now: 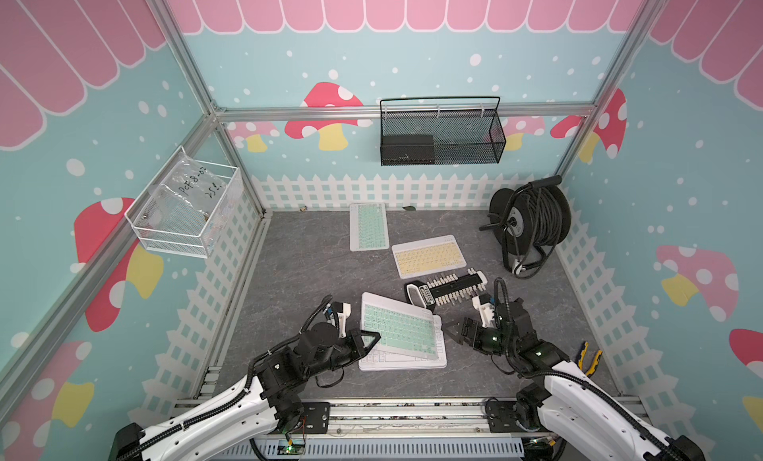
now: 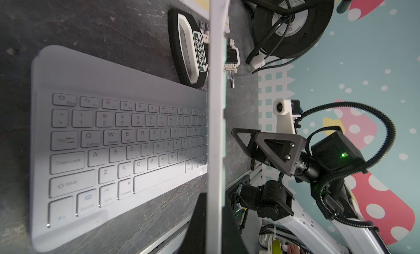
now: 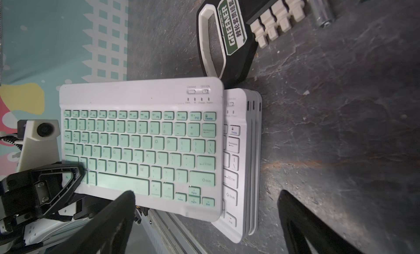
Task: Stack the numeric keypads
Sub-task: Place the numeric keypad at the numeric keypad.
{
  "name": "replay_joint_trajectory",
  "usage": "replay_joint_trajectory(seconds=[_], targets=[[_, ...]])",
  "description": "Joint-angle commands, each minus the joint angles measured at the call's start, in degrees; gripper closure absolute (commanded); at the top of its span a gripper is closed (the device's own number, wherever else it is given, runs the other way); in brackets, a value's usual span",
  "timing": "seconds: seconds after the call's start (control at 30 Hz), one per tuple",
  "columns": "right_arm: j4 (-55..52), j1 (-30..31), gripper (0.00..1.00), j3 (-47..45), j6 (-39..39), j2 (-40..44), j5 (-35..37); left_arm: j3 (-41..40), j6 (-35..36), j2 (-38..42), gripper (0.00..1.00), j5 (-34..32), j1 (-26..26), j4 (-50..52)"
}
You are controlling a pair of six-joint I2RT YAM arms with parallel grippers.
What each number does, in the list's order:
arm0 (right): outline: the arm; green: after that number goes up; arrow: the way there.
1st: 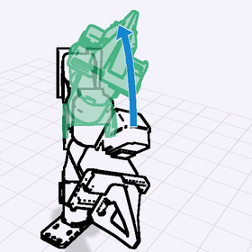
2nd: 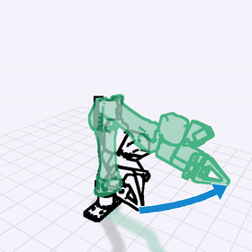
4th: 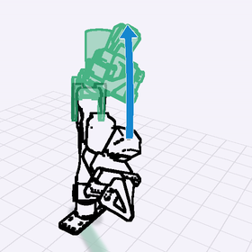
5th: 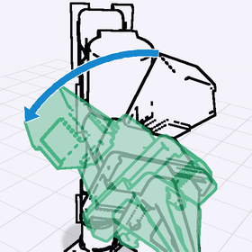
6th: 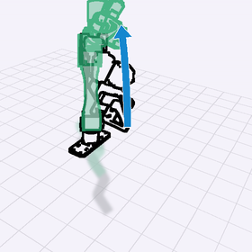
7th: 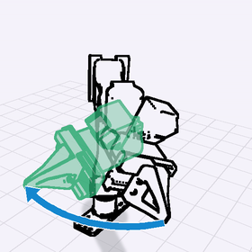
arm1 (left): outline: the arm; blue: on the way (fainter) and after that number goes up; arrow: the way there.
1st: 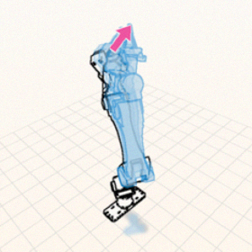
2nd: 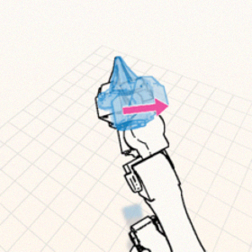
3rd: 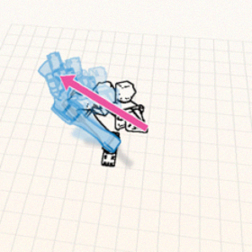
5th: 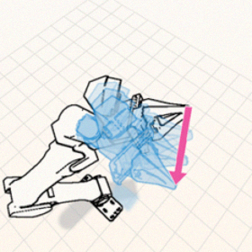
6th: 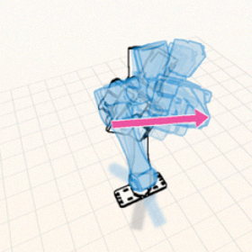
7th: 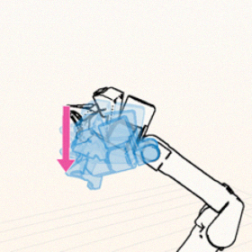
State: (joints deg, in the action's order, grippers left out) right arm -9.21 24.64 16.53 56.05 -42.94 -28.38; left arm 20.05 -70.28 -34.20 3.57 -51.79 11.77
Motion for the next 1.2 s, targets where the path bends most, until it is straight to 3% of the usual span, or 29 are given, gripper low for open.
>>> replay_joint_trajectory(seconds=[0.0,0.3,0.67,1.03,1.17], targets=[[0.5,0.1,0.00,-1.3,1.5,0.3,-0.6,-1.2,-3.2,0.2,1.00,-2.2,-0.2,-9.4],[2.2,0.6,0.00,-0.6,1.4,-2.7,-0.5,-2.6,-4.3,-4.4,1.00,-1.6,-2.3,-17.4],[4.0,2.5,0.01,1.2,1.0,-7.2,0.0,-6.3,-5.6,2.9,1.00,-2.9,-3.1,-10.3],[7.2,7.1,0.00,4.3,1.3,-14.1,2.3,-8.1,-6.4,-1.2,1.00,0.1,-3.4,-14.9],[9.1,9.3,0.01,4.7,2.2,-16.3,3.3,-7.3,-5.5,-2.0,1.00,0.4,-3.4,-12.0]])
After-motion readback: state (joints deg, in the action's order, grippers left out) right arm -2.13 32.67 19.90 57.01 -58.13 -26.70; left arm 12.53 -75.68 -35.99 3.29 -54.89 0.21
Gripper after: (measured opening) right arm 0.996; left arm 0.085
